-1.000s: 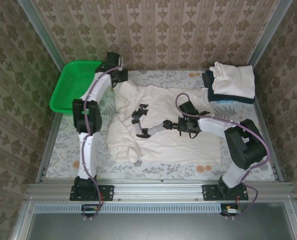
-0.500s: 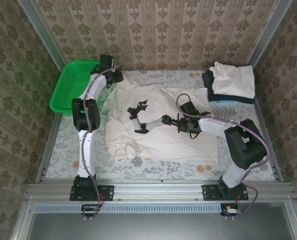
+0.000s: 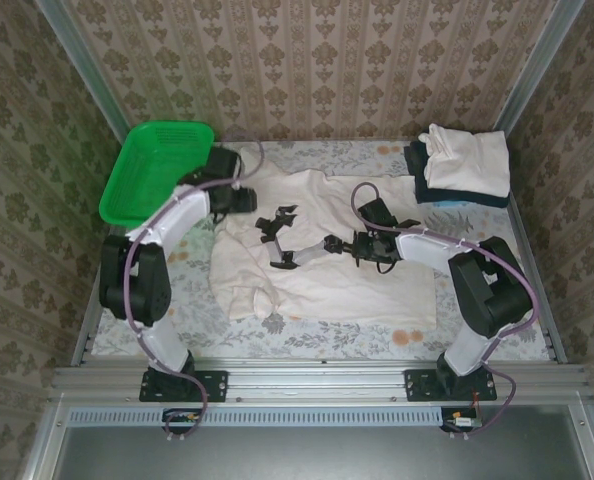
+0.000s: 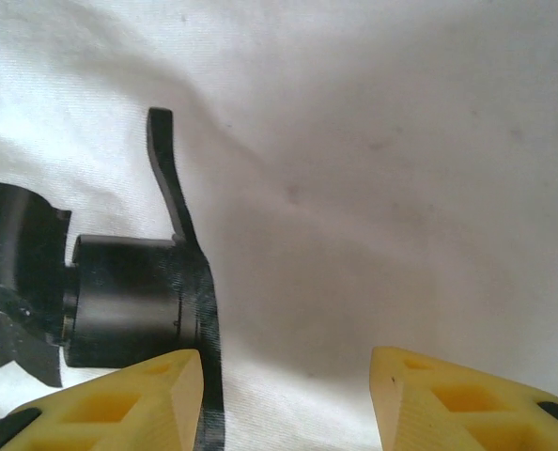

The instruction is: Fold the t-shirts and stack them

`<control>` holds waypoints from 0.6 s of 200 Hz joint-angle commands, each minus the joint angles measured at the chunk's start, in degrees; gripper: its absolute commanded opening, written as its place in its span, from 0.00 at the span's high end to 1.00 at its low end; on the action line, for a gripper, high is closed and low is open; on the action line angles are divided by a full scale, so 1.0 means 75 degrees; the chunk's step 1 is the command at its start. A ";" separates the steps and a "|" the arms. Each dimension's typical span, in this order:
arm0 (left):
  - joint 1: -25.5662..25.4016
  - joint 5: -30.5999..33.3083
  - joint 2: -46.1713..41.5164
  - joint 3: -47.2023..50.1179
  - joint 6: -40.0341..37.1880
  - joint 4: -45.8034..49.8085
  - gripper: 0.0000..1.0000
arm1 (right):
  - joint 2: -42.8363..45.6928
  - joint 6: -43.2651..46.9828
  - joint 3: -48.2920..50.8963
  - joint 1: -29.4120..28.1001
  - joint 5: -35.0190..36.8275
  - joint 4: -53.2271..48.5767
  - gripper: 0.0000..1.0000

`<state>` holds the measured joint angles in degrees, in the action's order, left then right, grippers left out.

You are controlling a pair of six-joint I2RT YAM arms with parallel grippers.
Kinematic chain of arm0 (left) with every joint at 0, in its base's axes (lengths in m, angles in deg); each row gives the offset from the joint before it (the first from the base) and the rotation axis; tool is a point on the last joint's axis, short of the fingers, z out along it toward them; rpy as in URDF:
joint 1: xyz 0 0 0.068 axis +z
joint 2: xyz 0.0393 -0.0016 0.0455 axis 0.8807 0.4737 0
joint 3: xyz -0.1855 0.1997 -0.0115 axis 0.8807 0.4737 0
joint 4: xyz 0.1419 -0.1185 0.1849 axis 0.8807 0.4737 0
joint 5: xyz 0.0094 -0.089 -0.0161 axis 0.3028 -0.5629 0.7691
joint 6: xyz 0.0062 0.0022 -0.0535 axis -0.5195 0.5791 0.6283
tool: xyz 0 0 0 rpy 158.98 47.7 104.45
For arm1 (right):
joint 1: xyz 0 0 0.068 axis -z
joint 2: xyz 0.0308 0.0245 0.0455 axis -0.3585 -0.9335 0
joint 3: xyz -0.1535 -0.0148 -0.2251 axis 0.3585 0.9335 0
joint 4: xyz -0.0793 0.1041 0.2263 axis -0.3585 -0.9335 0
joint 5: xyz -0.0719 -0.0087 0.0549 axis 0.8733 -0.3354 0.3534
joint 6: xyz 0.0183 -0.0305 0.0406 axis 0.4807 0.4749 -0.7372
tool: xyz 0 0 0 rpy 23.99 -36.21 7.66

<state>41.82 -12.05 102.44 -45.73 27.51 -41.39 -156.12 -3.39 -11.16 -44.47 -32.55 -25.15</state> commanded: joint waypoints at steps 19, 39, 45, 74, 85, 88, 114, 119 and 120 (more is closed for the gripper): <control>-0.0124 0.0308 -0.0333 0.2414 0.0907 0.0158 0.48 | 0.0100 0.0012 0.0080 -0.0059 -0.0138 -0.0188 0.48; -0.0113 0.0585 -0.0488 0.2915 0.1152 0.0438 0.51 | 0.0357 0.0021 0.0260 -0.0077 -0.0065 -0.0262 0.47; -0.0113 0.0647 -0.0584 0.3054 0.1253 0.0544 0.52 | 0.0414 0.0028 0.0298 -0.0073 0.0046 -0.0316 0.47; -0.0067 0.0675 -0.1189 0.3716 0.1745 0.0968 0.58 | 0.0624 0.0008 0.0465 -0.0009 0.0407 -0.0678 0.45; -0.0065 0.0695 -0.1466 0.3963 0.1903 0.1081 0.59 | 0.0702 -0.0019 0.0561 0.0038 0.0444 -0.0731 0.44; -0.0059 0.0682 -0.1552 0.4039 0.1928 0.1088 0.59 | 0.0733 -0.0022 0.0588 0.0051 0.0455 -0.0736 0.44; 0.0007 0.0585 -0.2109 0.4652 0.2181 0.1125 0.59 | 0.1095 0.0048 0.0797 0.0093 0.0466 -0.0799 0.43; 0.0014 0.0541 -0.2188 0.4741 0.2194 0.1096 0.59 | 0.1182 0.0062 0.0819 0.0089 0.0482 -0.0798 0.43; 0.0015 0.0534 -0.2208 0.4760 0.2182 0.1099 0.59 | 0.1199 0.0069 0.0824 0.0091 0.0487 -0.0797 0.43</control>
<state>41.30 -8.14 88.75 -13.71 40.55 -37.21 -150.92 -3.39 -6.43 -44.12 -30.82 -28.56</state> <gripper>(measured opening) 0.412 0.566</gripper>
